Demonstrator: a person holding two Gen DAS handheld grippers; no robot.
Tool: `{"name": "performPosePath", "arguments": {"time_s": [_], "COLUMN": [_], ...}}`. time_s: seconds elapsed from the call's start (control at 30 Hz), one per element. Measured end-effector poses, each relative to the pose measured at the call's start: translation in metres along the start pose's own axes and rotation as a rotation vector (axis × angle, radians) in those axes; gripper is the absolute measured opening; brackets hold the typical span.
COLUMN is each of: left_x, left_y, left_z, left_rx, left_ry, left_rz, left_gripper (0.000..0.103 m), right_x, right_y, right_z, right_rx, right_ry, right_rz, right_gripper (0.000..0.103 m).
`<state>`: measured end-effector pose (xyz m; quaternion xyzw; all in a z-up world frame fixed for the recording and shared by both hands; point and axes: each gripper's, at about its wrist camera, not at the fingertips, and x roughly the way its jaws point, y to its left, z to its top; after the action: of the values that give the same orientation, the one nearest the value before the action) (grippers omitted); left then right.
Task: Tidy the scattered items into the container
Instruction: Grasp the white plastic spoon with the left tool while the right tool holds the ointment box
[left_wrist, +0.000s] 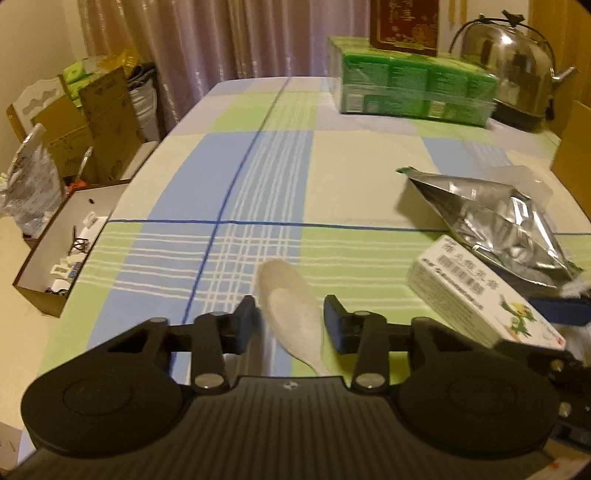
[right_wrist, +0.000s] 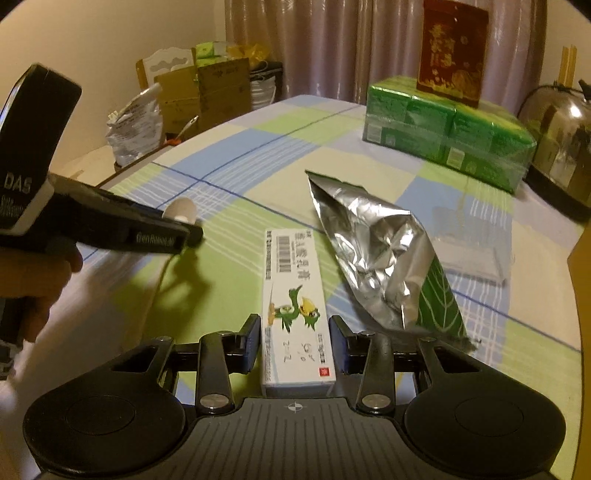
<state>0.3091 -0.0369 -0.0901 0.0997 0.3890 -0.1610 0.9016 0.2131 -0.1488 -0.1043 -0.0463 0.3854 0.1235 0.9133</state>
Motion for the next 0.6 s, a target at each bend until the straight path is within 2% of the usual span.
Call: {"name": "performPosePath", "arguments": {"time_s": [0.1,0.27,0.37,0.6], "left_x": [-0.001,-0.015,-0.031,-0.055], "left_y": [-0.002,-0.012,-0.023,-0.052], "left_z": [0.001,-0.010,-0.020,-0.043], "left_rx": [0.001,0.028,0.051,0.124], "left_ry": [0.008,0.025,0.036,0.054], "left_rz": [-0.005,-0.091,-0.163,-0.246], "left_gripper": [0.025,0.025,0.013,0.013], "right_x": [-0.005,-0.024,-0.041,-0.079], "right_y": [-0.001,-0.007,-0.010,-0.021], "right_z": [-0.005,-0.021,-0.036,-0.068], "right_rx": [0.016,0.054,0.064,0.110], "right_ry": [0.002,0.011,0.025,0.043], "right_rz": [-0.003,-0.014,-0.029,-0.077], "right_gripper": [0.036,0.036,0.036,0.036]}}
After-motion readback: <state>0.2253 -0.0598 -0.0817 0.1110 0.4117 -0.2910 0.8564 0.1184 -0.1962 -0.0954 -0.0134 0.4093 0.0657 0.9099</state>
